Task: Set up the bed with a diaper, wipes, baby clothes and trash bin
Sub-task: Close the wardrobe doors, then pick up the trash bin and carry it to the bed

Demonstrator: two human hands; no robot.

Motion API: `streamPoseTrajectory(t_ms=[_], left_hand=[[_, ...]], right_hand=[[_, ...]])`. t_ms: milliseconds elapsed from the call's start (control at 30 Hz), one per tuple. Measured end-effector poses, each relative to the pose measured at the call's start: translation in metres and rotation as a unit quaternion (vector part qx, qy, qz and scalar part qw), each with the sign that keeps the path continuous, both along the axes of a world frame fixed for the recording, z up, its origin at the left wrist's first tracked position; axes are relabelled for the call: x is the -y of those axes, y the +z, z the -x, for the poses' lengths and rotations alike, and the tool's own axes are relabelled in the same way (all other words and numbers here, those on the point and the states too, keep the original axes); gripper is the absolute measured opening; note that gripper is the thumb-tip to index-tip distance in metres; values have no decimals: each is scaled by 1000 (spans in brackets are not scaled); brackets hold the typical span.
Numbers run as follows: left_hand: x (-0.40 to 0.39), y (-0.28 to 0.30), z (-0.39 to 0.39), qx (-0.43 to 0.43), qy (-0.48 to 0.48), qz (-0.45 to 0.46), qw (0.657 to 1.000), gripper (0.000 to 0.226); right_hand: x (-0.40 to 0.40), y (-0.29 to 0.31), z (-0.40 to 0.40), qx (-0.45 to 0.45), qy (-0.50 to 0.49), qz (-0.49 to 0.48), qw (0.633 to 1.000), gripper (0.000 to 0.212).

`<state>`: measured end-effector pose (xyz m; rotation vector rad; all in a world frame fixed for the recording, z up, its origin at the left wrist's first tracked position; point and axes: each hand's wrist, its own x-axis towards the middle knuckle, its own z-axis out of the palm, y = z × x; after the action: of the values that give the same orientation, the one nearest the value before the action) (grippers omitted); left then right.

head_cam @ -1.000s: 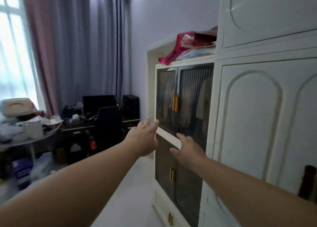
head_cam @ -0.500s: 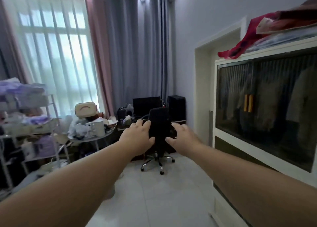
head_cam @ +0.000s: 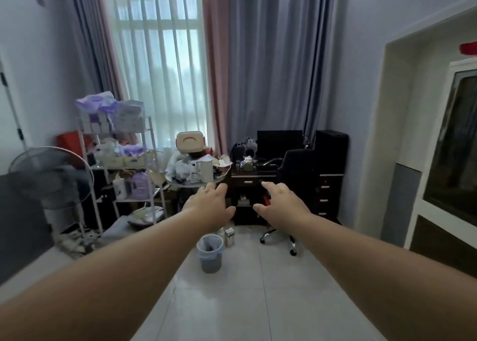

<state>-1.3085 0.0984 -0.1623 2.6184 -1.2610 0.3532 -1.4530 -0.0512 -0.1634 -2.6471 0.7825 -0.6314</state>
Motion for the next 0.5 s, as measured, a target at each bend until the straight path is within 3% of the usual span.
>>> streamPoseTrajectory(t_ms=[500], left_hand=[[158, -63, -183, -60, 103, -13, 993, 67]], right_hand=[[179, -57, -199, -58, 63, -31, 996, 76]])
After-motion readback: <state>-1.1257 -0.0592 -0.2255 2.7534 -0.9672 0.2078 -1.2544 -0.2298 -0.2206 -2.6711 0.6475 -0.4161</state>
